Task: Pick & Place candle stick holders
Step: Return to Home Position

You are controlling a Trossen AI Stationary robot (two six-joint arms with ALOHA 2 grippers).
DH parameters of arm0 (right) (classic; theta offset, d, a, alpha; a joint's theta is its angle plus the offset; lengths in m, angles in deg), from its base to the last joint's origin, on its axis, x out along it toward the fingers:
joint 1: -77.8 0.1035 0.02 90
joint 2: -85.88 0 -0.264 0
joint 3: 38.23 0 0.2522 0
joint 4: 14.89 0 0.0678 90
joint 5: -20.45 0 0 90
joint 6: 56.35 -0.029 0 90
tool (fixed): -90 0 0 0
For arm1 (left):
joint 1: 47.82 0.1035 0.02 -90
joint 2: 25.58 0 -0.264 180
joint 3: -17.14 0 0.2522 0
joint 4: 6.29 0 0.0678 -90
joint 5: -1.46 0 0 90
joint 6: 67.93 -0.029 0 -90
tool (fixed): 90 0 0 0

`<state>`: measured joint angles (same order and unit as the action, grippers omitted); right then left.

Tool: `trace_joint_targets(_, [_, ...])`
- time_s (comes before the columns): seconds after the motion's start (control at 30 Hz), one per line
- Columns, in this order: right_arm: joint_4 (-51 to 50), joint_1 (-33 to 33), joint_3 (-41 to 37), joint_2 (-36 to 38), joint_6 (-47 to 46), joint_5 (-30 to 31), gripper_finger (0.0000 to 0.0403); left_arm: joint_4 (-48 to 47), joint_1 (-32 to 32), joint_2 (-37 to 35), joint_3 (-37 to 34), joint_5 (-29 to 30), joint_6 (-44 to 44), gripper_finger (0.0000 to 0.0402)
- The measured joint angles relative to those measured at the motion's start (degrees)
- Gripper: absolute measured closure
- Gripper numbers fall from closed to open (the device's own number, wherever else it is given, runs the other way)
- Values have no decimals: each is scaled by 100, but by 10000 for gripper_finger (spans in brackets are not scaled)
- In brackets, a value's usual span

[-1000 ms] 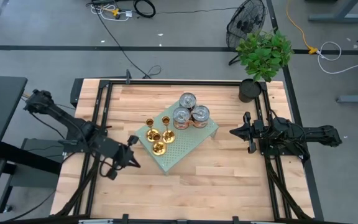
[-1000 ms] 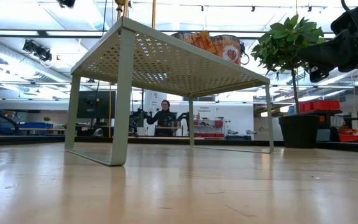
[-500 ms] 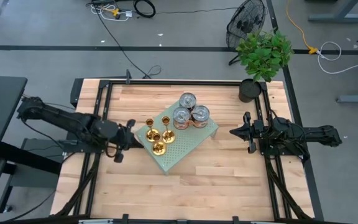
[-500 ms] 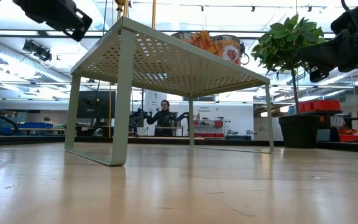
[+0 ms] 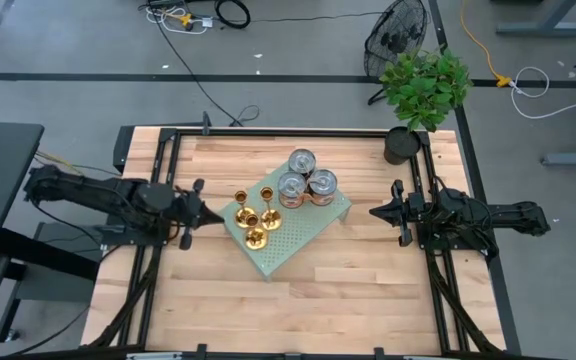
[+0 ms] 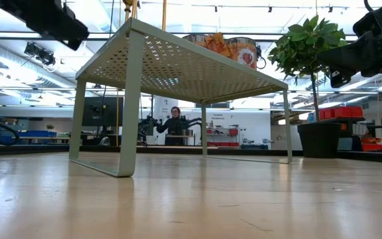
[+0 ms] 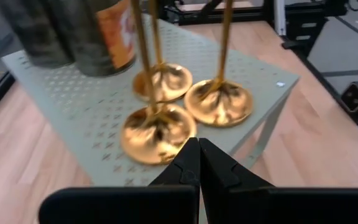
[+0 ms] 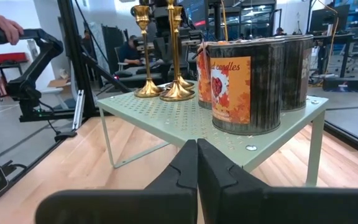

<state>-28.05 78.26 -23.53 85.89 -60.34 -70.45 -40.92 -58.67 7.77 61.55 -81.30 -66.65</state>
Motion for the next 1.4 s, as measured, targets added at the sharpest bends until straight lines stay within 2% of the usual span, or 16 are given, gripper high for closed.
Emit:
trace_joint_targets(0.6, [-1,0,-1,0,1,0,400,46,650,-1265,-960,0,146,400])
trace_joint_targets(1.13, [0,0,-1,0,0,0,400,341,1009,-1665,-1417,6,204,400])
trace_joint_targets(1.4, [0,1,1,0,0,0,400,348,1145,-1919,-1427,107,38,400])
